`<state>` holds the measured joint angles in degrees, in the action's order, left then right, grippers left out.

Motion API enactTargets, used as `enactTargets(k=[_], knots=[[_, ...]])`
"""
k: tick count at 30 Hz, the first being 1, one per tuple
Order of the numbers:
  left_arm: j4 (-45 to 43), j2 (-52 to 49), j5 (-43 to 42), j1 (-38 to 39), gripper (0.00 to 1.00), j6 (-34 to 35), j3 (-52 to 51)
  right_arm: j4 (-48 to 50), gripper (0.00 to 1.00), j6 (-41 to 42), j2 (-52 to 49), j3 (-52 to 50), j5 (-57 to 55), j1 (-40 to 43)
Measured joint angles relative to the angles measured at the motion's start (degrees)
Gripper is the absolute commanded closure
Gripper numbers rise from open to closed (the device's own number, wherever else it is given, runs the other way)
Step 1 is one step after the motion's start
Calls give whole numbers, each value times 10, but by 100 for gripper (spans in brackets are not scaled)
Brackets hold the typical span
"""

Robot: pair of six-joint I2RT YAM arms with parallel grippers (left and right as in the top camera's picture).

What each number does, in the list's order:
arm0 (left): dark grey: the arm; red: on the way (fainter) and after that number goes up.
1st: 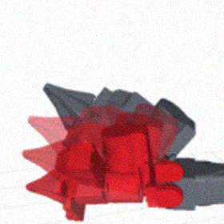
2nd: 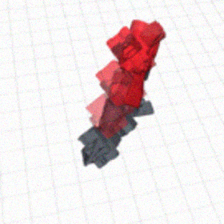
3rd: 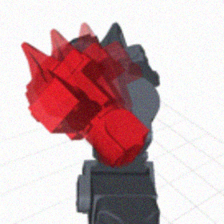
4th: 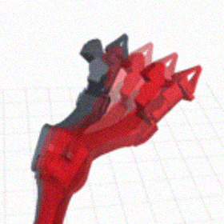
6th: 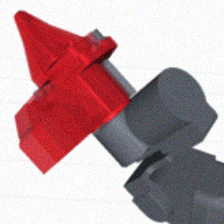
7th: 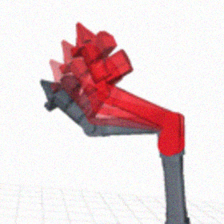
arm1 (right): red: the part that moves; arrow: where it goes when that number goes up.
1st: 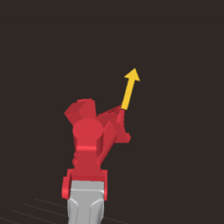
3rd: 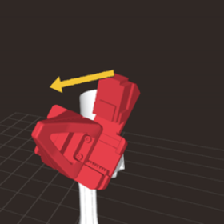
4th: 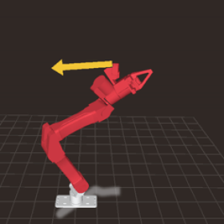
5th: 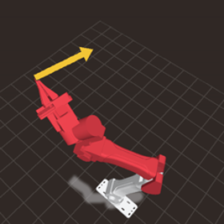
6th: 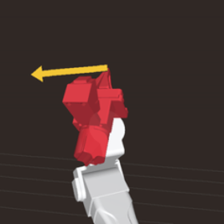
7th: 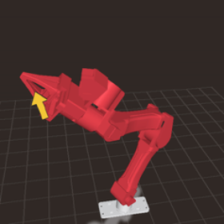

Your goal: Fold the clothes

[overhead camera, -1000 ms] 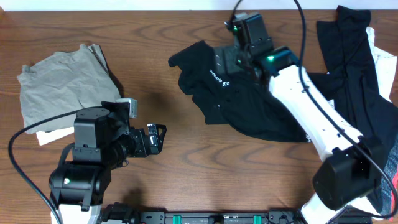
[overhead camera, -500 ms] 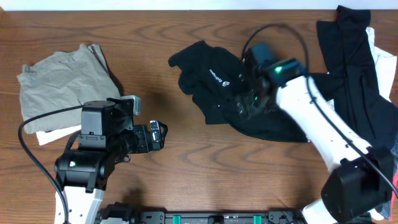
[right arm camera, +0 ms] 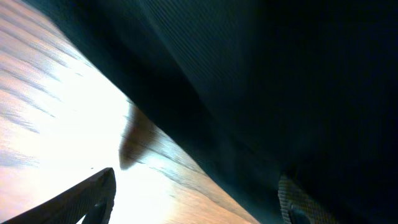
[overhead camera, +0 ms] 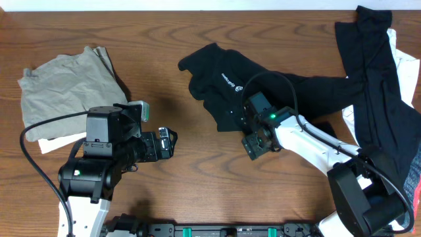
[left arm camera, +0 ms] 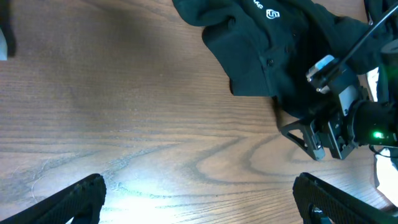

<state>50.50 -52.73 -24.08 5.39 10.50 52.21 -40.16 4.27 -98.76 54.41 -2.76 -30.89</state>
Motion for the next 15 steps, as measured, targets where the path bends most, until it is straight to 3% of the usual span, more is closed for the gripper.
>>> enactTargets(k=[5,9,15], knots=[[0,0,0,0,2,0,0,10,25,0,0,-13,-36,0],[0,0,0,0,2,0,0,29,41,8,5,-21,-48,-1],[0,0,0,0,2,0,0,46,38,18,15,-35,-63,-2]])
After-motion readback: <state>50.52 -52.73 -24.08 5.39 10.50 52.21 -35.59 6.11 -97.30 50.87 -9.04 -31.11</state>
